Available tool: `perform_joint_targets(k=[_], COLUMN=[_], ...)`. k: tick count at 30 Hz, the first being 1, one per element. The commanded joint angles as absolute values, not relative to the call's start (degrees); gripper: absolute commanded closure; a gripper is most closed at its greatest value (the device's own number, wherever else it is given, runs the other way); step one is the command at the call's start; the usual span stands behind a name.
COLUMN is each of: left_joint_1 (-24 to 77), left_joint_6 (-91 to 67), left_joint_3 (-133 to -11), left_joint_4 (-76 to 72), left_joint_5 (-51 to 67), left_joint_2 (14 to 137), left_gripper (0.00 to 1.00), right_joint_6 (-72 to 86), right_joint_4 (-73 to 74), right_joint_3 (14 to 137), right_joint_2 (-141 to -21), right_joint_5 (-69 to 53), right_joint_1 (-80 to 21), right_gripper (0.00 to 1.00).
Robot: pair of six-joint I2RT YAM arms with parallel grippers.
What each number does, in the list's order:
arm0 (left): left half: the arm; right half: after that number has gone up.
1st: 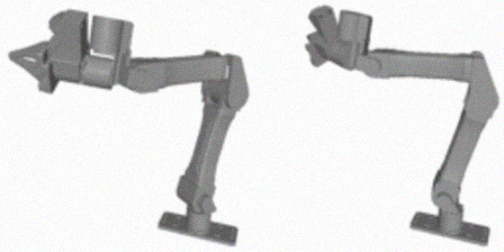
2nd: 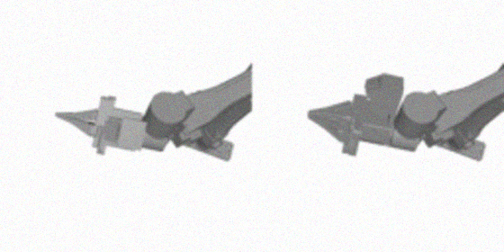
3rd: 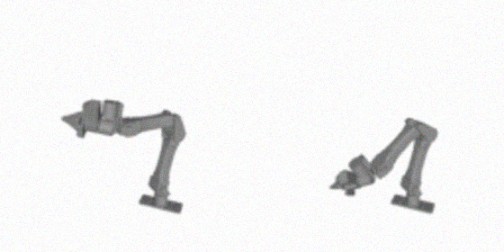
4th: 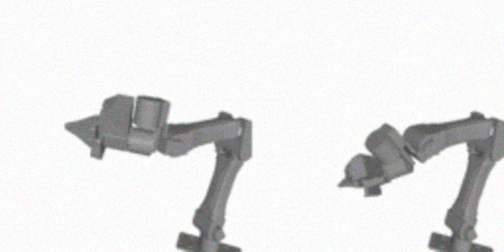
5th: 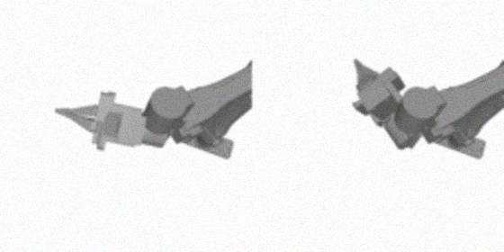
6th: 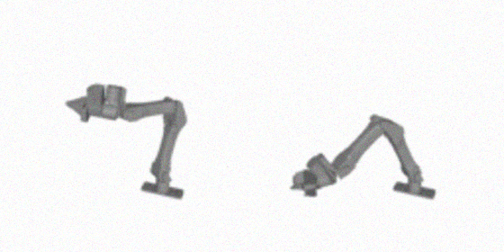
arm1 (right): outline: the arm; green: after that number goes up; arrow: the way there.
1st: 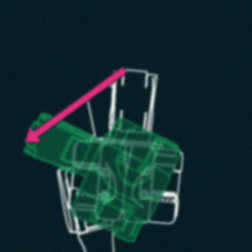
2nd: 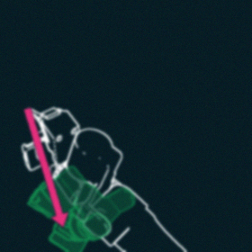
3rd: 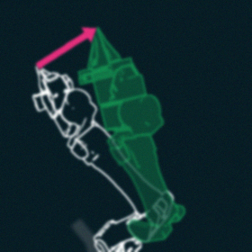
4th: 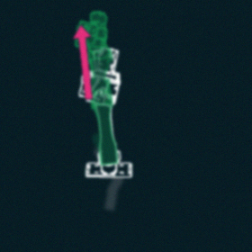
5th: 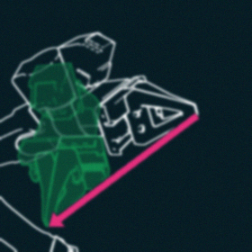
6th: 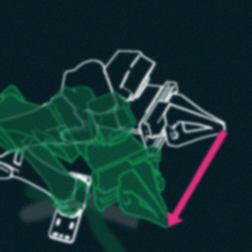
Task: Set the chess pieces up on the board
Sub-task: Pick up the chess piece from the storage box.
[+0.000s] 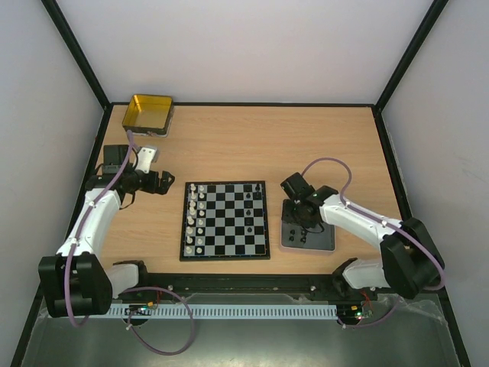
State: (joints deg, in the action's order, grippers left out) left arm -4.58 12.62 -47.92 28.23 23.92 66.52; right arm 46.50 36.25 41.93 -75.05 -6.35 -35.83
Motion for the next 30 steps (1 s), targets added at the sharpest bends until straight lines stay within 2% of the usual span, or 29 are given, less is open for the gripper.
perform_joint_targets(k=[1,20,26,30], left_joint_1=[-4.97,-4.92,-4.97,-4.92], left_joint_6=[12.84,12.48,12.39,12.32], left_joint_3=[-48.46,-48.27,-48.25,-48.27], left_joint_4=[29.27,28.52,28.48,28.39], left_joint_5=[23.84,23.45,23.29,23.09], left_joint_2=[67.13,67.73,67.69,67.6], left_gripper=[0.01,0.01,0.01,0.0], right_joint_6=[44.92,45.77,45.8,45.64], right_joint_4=[34.97,34.94,34.15,33.84], right_joint_3=[41.19,37.02,35.95,36.11], right_joint_2=[-76.57,-74.2,-74.06,-74.15], right_joint_5=[-7.38,-10.29,-11.05,-11.18], right_joint_1=[-35.51,-35.51,-35.59,-35.59], right_gripper=[0.63,0.66,0.72,0.82])
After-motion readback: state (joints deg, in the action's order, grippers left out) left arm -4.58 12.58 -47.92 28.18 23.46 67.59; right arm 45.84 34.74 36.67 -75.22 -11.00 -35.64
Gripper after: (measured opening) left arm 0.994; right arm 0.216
